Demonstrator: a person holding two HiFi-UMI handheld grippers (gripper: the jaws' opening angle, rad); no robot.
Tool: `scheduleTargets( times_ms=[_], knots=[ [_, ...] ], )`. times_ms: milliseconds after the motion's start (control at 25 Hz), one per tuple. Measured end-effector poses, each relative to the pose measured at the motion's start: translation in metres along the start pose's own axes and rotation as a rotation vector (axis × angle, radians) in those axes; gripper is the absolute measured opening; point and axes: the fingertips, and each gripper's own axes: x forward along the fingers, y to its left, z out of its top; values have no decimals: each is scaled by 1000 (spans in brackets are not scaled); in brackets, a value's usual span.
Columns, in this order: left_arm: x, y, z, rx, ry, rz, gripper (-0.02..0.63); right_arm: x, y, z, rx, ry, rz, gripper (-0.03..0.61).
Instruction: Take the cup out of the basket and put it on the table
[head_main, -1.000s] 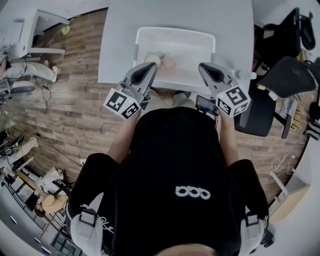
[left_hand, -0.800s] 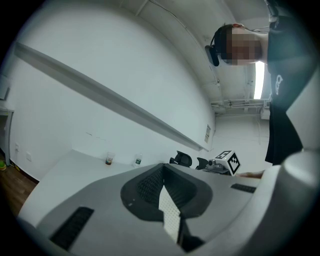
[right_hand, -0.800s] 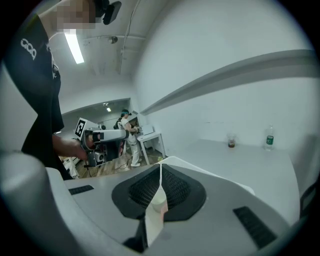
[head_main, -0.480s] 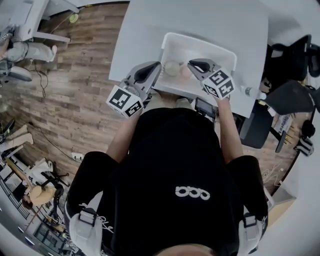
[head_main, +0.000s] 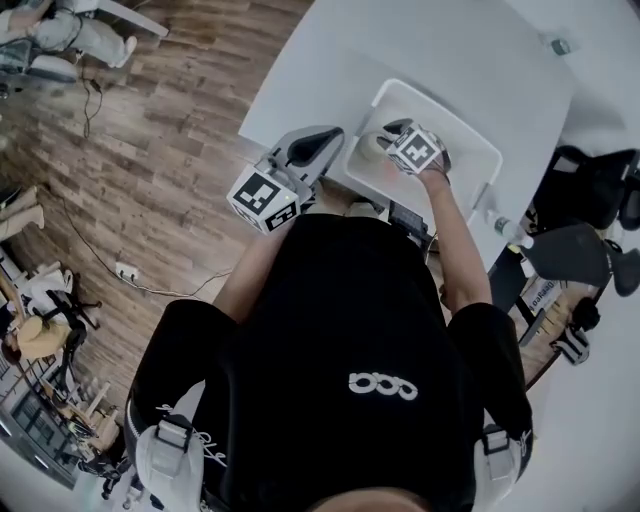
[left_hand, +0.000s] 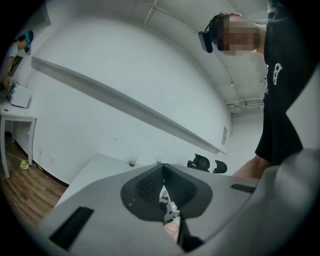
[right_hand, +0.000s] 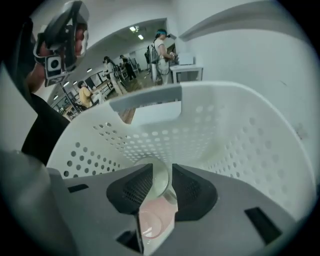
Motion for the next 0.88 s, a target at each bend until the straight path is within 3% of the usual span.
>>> scheduleTargets(
  times_ms=[320,520,560,880],
  knots=[
    [-23,18,-2,-26,-21,77,8,57,-13,-25,-8,203,33,107],
    [-36,26,-1,-23,-30,121,8,67,-24,-48,-54,346,-39,92],
    [-39,27,-1,-24,-31,127,8,66,-25,-47,-68,355,-53,60],
    [-48,28,0,-18,-25,134,8,58,-23,-40,-105,351,-73,49]
  ],
)
